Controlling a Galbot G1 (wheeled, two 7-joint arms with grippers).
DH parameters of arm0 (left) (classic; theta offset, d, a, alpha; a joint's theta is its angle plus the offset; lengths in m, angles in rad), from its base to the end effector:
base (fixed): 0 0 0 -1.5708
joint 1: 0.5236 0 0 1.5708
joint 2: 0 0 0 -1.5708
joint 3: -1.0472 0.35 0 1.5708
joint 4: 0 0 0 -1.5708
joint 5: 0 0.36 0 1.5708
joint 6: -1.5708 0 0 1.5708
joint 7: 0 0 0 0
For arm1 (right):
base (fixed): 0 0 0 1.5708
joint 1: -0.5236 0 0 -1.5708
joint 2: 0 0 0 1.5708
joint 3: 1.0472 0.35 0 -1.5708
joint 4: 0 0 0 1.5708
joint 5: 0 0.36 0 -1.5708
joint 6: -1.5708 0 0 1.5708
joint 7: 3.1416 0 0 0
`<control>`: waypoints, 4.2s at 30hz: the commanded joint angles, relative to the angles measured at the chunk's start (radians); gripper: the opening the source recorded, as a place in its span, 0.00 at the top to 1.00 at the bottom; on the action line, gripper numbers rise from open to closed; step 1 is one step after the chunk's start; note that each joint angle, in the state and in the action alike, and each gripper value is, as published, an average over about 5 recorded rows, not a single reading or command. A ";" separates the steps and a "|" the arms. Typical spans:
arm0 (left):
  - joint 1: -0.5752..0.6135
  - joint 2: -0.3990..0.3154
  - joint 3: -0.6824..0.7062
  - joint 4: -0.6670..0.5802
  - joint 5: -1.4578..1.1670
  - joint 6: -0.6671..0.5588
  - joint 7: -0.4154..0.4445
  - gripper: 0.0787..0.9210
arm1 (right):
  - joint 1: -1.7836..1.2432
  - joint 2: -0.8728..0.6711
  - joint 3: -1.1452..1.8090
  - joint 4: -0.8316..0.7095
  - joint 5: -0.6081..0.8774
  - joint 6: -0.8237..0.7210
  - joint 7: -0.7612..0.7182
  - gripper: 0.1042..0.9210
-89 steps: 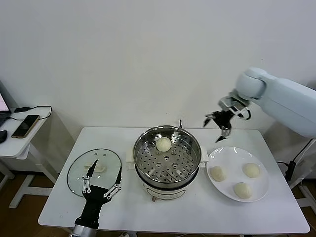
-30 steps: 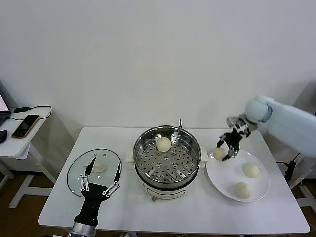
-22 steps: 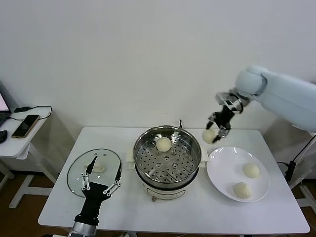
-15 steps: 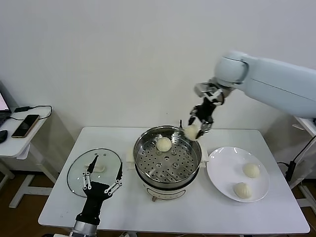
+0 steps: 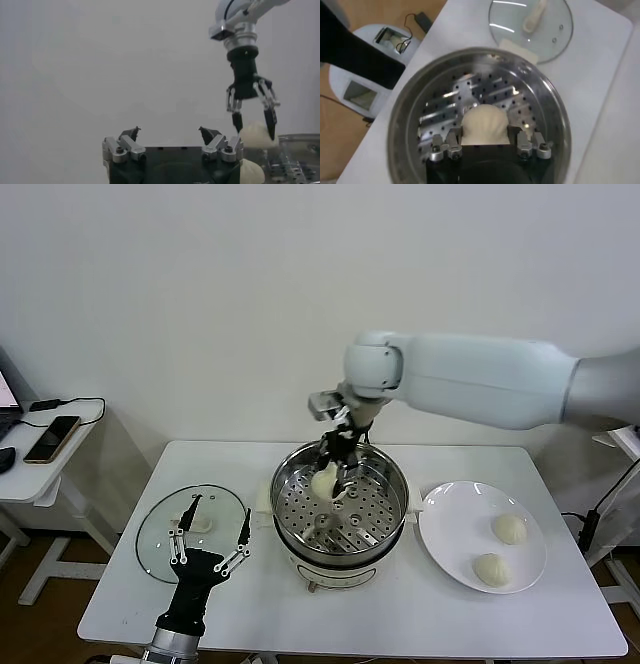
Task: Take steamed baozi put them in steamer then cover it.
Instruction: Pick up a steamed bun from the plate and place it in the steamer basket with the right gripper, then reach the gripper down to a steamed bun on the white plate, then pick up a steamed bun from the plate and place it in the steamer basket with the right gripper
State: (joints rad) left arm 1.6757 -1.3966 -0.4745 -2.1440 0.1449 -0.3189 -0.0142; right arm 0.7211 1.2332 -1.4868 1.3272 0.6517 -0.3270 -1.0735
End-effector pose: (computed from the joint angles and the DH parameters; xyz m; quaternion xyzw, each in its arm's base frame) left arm 0.1532 0.0122 -0.3030 0.0840 0.9806 0.1159 0.1335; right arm 0.5360 0.1536 -0.0444 0.6515 -0.4352 0.5417 0.3045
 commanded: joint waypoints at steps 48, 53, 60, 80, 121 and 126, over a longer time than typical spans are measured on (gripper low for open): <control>0.008 -0.001 0.018 -0.018 0.020 0.021 -0.013 0.12 | -0.364 -0.876 0.345 0.138 -0.465 0.203 -0.195 0.12; 0.021 0.003 0.004 -0.027 0.021 0.025 -0.014 0.12 | -0.678 -0.913 0.560 0.130 -0.546 0.205 -0.196 0.12; 0.027 -0.001 0.006 -0.031 0.024 0.029 -0.015 0.12 | -0.795 -0.884 0.645 0.084 -0.576 0.207 -0.181 0.12; 0.034 -0.002 0.002 -0.032 0.020 0.025 -0.016 0.12 | -0.782 -0.745 0.620 -0.081 -0.591 0.204 -0.114 0.12; 0.027 0.001 0.003 -0.046 0.018 0.027 -0.017 0.12 | 0.102 -0.323 0.110 0.259 -0.550 0.827 -0.072 0.31; 0.025 0.002 0.001 -0.051 0.016 0.029 -0.017 0.12 | 0.041 -0.279 0.121 0.318 -0.655 0.890 -0.055 0.31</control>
State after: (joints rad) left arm 1.7014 -1.3951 -0.4737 -2.1928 0.1616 -0.2917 -0.0317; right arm 0.7151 0.8406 -1.3154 1.5359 0.0916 0.4162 -1.1588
